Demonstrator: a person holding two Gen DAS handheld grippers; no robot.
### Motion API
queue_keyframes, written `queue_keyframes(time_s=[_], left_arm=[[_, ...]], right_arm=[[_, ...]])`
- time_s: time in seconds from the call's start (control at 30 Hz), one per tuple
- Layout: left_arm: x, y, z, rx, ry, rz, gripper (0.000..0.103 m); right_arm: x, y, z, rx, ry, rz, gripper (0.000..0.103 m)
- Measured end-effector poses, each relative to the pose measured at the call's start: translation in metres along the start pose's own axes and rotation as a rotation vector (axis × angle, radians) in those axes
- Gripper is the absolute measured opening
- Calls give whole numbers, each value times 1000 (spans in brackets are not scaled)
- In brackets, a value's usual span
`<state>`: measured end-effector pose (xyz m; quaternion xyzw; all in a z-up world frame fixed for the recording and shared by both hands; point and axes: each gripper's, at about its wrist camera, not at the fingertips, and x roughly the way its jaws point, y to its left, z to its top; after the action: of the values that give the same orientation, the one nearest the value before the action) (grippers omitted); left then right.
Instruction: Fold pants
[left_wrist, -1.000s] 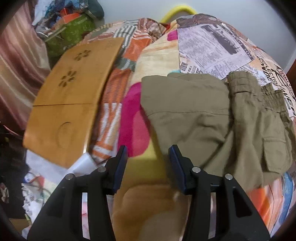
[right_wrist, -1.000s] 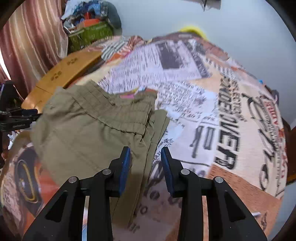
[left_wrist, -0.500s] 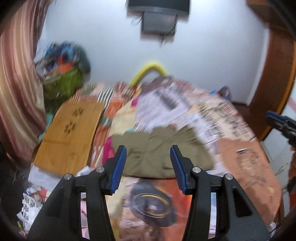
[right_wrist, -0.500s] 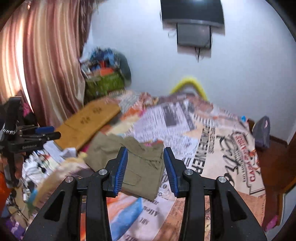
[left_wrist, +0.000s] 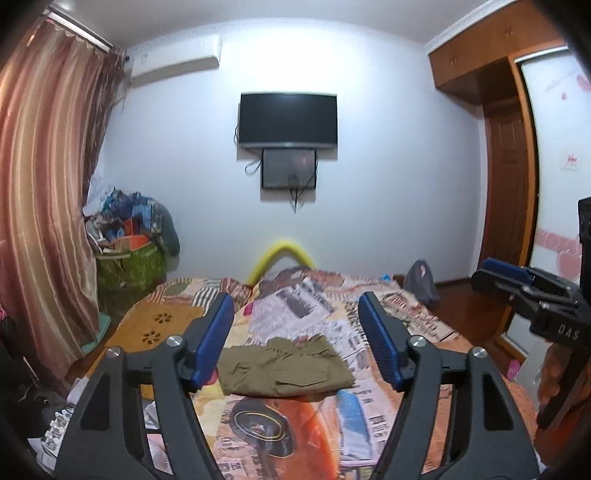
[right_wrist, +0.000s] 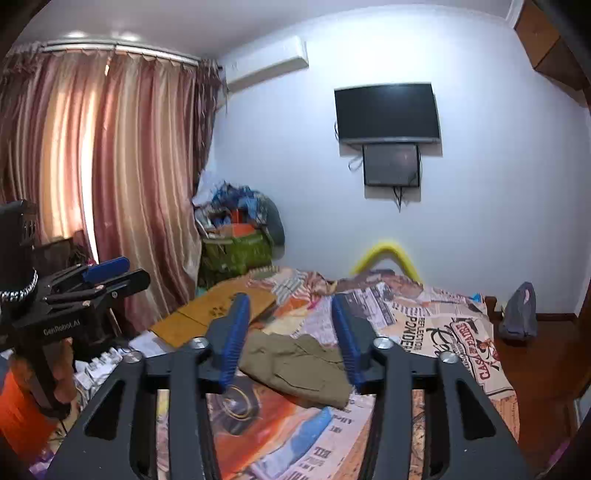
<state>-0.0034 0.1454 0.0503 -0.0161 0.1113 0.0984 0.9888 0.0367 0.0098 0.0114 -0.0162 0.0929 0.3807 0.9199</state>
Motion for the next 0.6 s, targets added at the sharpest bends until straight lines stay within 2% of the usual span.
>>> queue_keyframes(time_s=[0.1, 0.23, 0.37, 0.43, 0.6], left_arm=[[-23, -4, -5, -18, -27, -8, 79], [-41, -13, -14, 3, -48, 10, 88], [-51, -18, -22, -1, -57, 21, 100], [-59, -20, -25, -6, -72, 31, 103], [-66, -19, -30, -14, -80, 24, 103]], right_arm=[[-14, 10, -5, -16, -39, -22, 59], [-26, 18, -12, -3, -82, -49, 79], [-35, 23, -17, 21, -104, -75, 90], [-38, 25, -18, 25, -121, -104, 103], [-46, 31, -18, 17, -127, -130, 103]])
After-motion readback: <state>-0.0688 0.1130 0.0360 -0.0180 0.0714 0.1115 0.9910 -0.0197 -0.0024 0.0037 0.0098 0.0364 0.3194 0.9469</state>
